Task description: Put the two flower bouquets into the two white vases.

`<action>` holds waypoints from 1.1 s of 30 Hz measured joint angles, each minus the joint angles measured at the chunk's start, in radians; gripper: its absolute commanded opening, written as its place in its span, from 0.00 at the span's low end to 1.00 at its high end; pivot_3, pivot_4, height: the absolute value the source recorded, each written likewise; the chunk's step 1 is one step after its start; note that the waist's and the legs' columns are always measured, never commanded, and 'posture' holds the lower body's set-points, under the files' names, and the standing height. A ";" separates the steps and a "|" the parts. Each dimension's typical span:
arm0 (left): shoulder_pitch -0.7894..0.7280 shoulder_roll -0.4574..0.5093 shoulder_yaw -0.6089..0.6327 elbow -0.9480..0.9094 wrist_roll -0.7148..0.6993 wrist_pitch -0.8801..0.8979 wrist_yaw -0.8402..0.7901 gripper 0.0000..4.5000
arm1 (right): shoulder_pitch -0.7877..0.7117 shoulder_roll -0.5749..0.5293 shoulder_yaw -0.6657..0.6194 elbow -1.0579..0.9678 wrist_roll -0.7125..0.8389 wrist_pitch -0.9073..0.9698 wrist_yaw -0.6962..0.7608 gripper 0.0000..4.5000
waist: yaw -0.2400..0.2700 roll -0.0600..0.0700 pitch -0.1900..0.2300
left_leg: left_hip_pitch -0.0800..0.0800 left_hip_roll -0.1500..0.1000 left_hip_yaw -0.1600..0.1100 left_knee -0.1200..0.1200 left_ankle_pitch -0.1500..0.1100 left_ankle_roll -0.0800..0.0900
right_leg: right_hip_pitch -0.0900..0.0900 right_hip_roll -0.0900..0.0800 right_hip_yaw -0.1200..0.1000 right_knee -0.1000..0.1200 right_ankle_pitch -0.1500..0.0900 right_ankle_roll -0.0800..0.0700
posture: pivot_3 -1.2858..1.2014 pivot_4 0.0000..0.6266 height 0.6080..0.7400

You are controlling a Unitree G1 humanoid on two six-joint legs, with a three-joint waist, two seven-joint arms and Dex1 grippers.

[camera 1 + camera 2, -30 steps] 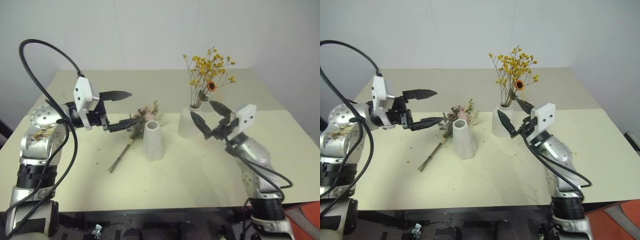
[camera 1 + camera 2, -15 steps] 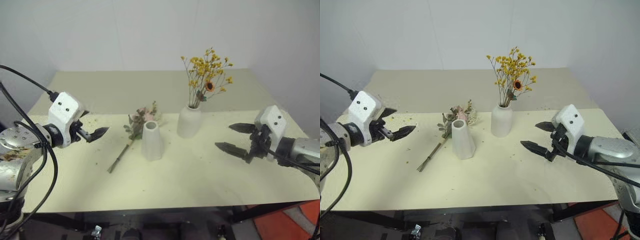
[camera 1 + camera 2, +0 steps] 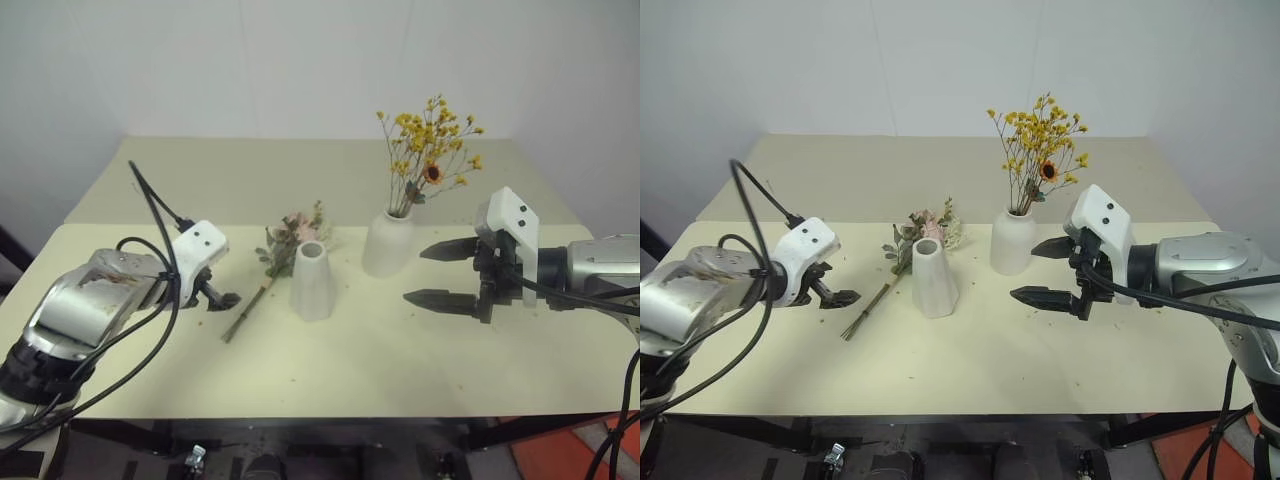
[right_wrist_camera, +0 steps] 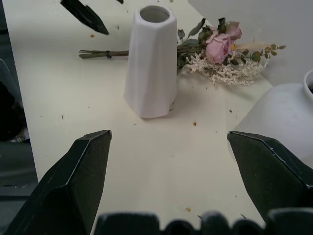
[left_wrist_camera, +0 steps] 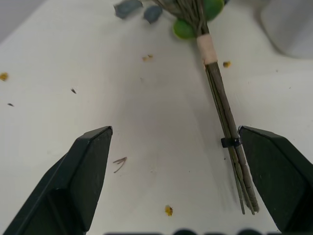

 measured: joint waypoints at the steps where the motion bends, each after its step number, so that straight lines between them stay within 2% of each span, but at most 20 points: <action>1: -0.008 -0.011 -0.015 0.026 0.007 -0.002 -0.004 1.00 | 0.014 0.000 -0.004 -0.009 0.000 0.001 -0.009 0.99 | 0.000 0.000 0.000 | 0.000 0.000 0.000 0.000 0.000 0.000 | 0.000 0.000 0.000 0.000 0.000 0.000 | 0.52 0.24 1.00; 9: -0.118 -0.135 -0.113 0.242 0.055 -0.102 -0.050 1.00 | 0.046 0.022 -0.021 -0.047 0.012 0.034 -0.096 0.99 | 0.005 0.000 0.000 | -0.001 0.000 0.000 0.001 0.000 0.000 | 0.000 0.000 0.000 0.000 0.000 0.000 | 0.52 0.24 1.00; 13: -0.183 -0.157 -0.149 0.324 0.092 -0.146 -0.078 1.00 | 0.059 0.022 -0.047 -0.058 0.020 0.046 -0.119 0.99 | 0.002 0.000 0.000 | -0.001 0.000 0.000 0.001 0.000 0.000 | 0.000 0.000 0.000 0.000 0.000 0.000 | 0.52 0.24 1.00; 28: -0.269 -0.302 -0.195 0.608 0.201 -0.237 -0.164 1.00 | 0.092 0.032 -0.077 -0.064 0.029 0.067 -0.193 0.99 | 0.003 0.000 0.000 | -0.001 -0.001 0.000 0.001 0.000 0.000 | 0.000 0.000 0.000 0.001 0.000 0.000 | 0.52 0.24 1.00; 31: -0.293 -0.318 -0.206 0.658 0.224 -0.268 -0.189 0.86 | 0.095 0.035 -0.077 -0.064 0.029 0.067 -0.200 1.00 | 0.004 0.000 0.000 | -0.001 -0.001 0.000 0.001 0.000 0.000 | 0.000 0.000 0.000 0.001 0.000 0.000 | 0.52 0.24 1.00; 33: -0.307 -0.333 -0.206 0.691 0.243 -0.284 -0.199 0.73 | 0.099 0.040 -0.077 -0.064 0.029 0.067 -0.210 1.00 | 0.004 0.000 0.000 | -0.001 -0.001 0.000 0.001 0.000 0.000 | 0.001 0.000 0.000 0.001 0.000 0.000 | 0.52 0.24 1.00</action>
